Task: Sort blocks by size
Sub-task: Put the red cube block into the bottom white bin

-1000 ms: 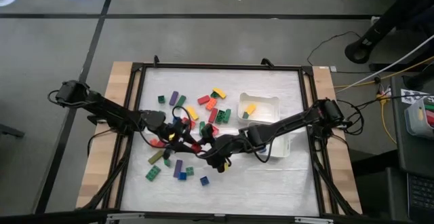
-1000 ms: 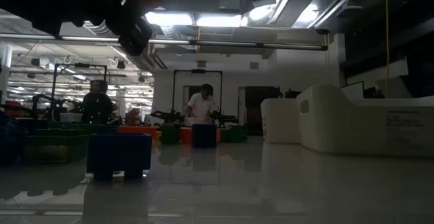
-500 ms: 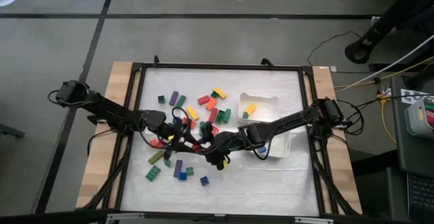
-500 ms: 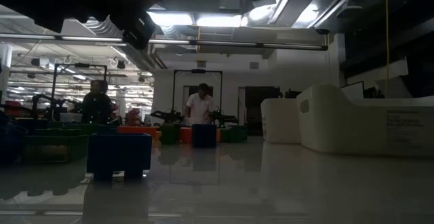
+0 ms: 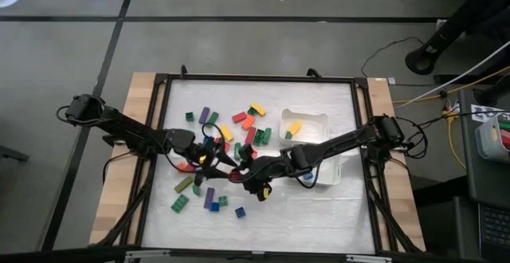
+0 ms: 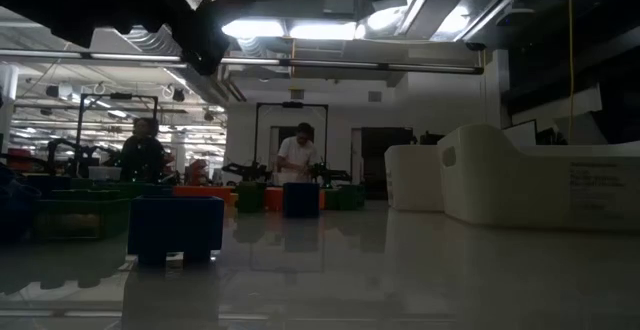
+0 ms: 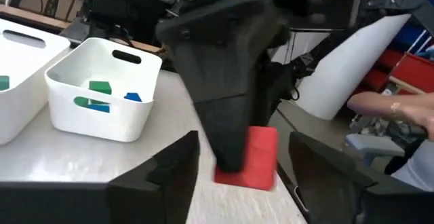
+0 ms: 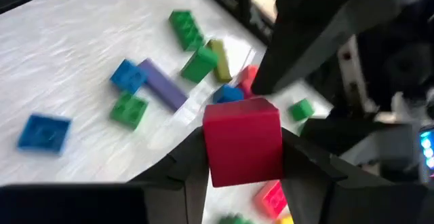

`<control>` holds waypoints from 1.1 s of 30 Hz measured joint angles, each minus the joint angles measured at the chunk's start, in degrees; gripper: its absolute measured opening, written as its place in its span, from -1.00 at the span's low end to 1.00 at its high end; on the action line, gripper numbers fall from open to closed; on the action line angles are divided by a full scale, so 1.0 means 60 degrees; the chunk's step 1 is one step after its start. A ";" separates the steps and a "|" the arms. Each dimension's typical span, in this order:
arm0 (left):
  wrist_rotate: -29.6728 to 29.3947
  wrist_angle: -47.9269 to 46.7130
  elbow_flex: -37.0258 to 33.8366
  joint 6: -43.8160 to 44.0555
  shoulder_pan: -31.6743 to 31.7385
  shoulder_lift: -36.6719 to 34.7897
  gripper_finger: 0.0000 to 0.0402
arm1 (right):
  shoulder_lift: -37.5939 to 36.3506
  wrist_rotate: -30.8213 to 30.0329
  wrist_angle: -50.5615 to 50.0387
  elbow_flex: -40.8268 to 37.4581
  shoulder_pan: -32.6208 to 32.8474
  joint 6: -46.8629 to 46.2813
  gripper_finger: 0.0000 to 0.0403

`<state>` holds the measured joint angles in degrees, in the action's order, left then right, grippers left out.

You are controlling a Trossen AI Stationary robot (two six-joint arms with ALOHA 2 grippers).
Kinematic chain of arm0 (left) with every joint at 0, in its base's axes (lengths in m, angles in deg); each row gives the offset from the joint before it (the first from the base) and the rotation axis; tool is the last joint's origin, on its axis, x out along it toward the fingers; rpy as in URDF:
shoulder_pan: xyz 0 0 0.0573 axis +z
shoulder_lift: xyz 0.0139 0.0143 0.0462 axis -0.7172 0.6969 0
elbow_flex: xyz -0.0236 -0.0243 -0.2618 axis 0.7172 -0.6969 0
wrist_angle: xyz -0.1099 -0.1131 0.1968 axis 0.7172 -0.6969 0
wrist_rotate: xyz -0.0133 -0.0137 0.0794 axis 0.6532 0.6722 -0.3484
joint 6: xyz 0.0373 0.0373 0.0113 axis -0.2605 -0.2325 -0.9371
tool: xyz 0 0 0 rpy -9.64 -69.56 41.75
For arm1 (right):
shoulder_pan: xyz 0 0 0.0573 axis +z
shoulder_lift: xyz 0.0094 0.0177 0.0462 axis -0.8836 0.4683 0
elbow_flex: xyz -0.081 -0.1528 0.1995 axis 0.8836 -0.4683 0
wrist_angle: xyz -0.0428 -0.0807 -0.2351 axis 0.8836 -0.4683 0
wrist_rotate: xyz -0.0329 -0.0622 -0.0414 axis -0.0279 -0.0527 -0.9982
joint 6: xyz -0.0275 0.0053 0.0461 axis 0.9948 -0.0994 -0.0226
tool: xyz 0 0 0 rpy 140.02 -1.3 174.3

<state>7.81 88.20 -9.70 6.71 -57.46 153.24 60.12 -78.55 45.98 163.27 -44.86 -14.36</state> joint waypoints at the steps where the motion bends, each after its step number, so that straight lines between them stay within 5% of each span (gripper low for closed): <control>1: 0.0004 0.0004 0.0000 -0.0109 0.0000 0.0000 0.12 | -0.0007 -0.0001 -0.0223 0.0000 0.0000 -0.0140 -0.26; 22: 0.0082 -0.0390 0.0000 -0.0642 -0.0044 -0.0018 0.12 | -0.1503 -0.0097 -1.0819 -0.0027 0.0015 -0.6591 -0.27; 33: -0.0009 -0.1117 0.0132 -0.0136 -0.1187 -0.1058 0.04 | -0.1488 0.0820 -1.1066 -0.1211 0.0004 -0.7547 -0.26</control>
<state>7.76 81.50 -8.91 5.90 -64.58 146.89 51.19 -73.63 -20.42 156.00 -44.84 -59.64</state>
